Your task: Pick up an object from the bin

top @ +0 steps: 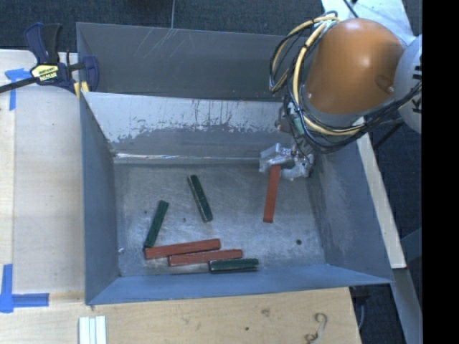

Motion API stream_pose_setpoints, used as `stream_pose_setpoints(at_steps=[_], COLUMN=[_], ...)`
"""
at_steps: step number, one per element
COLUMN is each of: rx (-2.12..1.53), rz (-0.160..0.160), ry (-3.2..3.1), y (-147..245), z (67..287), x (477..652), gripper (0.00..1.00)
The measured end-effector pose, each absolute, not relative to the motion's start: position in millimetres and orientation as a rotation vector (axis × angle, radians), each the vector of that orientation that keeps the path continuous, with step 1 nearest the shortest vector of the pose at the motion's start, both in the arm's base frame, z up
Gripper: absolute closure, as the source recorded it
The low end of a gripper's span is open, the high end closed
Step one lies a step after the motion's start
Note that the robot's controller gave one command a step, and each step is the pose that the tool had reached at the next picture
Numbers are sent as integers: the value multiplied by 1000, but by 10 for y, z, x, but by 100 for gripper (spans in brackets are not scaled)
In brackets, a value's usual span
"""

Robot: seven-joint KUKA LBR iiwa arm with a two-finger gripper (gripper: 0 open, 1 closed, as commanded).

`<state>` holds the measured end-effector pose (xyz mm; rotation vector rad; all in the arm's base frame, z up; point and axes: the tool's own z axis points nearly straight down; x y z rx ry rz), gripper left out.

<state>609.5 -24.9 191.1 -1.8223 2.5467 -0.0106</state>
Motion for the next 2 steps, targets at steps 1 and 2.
stream_pose_setpoints(at_steps=[1, 2], rx=[-1876, -1841], rz=[1, -10], ry=[2519, 2532], y=[-747, -405], z=[1306, 2560], x=[5909, 6045], gripper=[100, 100])
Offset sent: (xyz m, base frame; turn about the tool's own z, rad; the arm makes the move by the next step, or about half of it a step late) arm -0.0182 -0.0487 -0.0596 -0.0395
